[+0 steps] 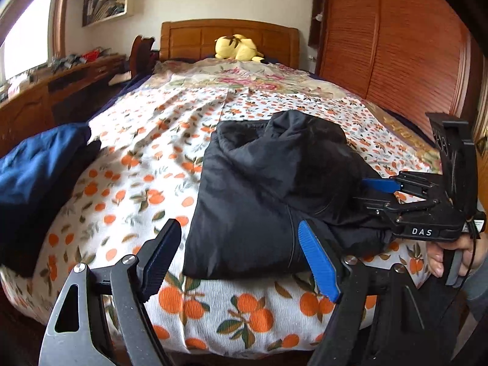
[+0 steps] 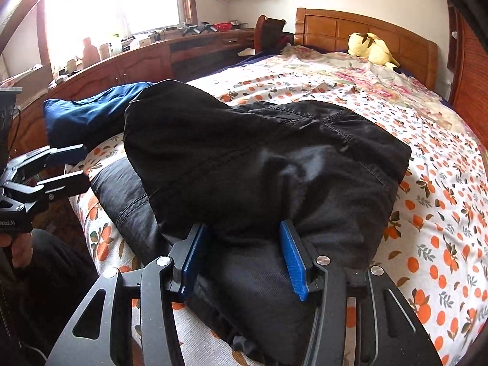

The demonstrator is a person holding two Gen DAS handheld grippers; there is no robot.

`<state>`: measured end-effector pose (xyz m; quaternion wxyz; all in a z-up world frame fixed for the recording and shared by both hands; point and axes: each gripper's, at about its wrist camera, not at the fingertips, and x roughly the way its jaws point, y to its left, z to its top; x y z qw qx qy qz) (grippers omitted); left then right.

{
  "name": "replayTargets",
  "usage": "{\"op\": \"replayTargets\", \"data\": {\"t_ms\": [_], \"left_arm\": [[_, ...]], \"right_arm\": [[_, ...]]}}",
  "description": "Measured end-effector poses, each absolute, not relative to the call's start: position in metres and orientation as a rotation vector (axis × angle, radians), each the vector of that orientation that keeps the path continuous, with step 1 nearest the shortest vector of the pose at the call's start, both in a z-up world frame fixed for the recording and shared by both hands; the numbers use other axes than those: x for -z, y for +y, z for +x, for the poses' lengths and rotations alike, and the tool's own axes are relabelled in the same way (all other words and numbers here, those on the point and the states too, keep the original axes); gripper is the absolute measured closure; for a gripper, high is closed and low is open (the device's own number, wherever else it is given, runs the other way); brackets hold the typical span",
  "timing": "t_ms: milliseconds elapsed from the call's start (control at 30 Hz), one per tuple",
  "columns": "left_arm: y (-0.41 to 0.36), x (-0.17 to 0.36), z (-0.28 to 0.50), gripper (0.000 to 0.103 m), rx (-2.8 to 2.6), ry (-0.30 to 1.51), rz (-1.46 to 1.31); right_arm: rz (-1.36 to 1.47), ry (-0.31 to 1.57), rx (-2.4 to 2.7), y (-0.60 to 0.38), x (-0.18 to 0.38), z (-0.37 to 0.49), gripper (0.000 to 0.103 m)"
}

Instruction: Fold large clothes

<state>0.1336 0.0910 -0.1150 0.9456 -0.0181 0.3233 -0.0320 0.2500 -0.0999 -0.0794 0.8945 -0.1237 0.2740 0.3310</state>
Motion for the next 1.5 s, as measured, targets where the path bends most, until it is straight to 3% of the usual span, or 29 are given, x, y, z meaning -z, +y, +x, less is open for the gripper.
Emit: {"op": "replayTargets", "data": {"t_ms": [467, 667, 833, 1233, 1500], "left_arm": [[0.055, 0.086, 0.182, 0.026, 0.121, 0.647, 0.041], [0.036, 0.087, 0.206, 0.045, 0.092, 0.681, 0.118], [0.035, 0.092, 0.211, 0.093, 0.067, 0.740, 0.124], [0.041, 0.050, 0.155, 0.096, 0.058, 0.621, 0.148], [0.096, 0.104, 0.148, 0.096, -0.015, 0.716, 0.036]], "right_arm": [[-0.239, 0.533, -0.746, -0.108, 0.079, 0.250, 0.048], [-0.223, 0.509, -0.721, -0.126, 0.076, 0.239, 0.048], [-0.185, 0.490, -0.709, -0.140, 0.065, 0.233, 0.048], [-0.148, 0.438, -0.741, -0.149, 0.044, 0.219, 0.048], [-0.144, 0.464, -0.777, -0.134, 0.047, 0.229, 0.052]]}}
